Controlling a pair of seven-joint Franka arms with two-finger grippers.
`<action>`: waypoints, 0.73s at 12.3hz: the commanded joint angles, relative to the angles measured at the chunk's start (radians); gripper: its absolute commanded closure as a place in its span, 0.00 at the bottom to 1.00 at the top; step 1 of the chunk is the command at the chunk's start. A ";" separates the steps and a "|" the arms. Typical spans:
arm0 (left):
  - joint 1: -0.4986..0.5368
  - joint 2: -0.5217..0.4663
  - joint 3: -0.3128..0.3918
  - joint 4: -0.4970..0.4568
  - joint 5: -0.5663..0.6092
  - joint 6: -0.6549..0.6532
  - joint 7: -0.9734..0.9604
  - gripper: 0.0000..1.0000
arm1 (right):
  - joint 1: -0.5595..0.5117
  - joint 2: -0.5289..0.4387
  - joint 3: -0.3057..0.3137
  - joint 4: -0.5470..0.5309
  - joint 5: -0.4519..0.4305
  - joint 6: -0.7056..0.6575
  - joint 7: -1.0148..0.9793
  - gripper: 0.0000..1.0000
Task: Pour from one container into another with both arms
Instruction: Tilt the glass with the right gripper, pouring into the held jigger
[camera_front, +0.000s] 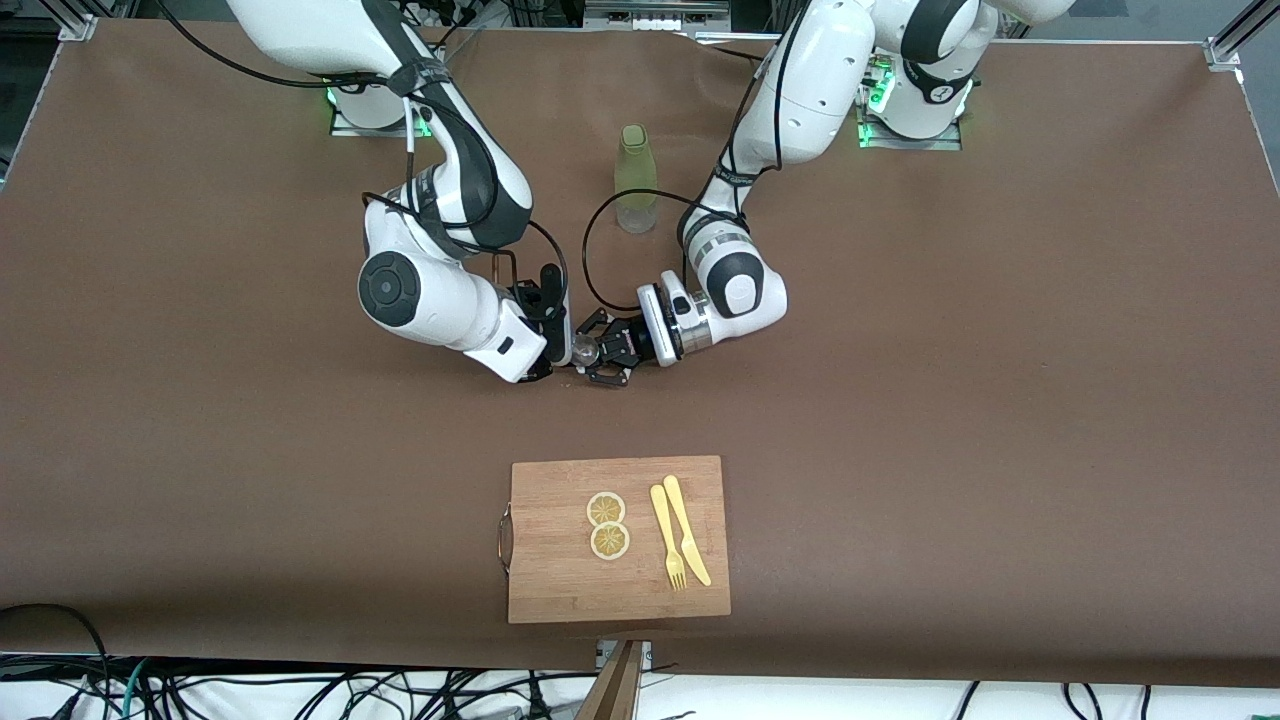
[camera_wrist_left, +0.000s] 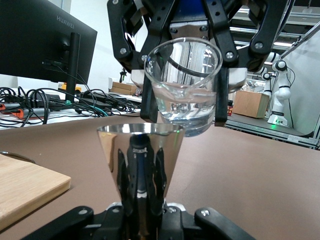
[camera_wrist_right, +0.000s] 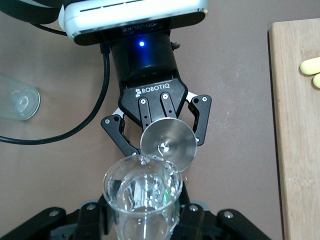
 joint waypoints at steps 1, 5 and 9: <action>-0.026 0.017 0.017 0.021 -0.138 0.002 0.026 1.00 | 0.002 -0.021 0.007 -0.024 -0.036 0.016 0.028 0.63; -0.026 0.017 0.018 0.021 -0.138 0.003 0.026 1.00 | 0.004 -0.018 0.009 -0.023 -0.050 0.019 0.040 0.63; -0.026 0.017 0.018 0.021 -0.139 0.003 0.026 1.00 | 0.010 -0.018 0.009 -0.018 -0.052 0.025 0.047 0.63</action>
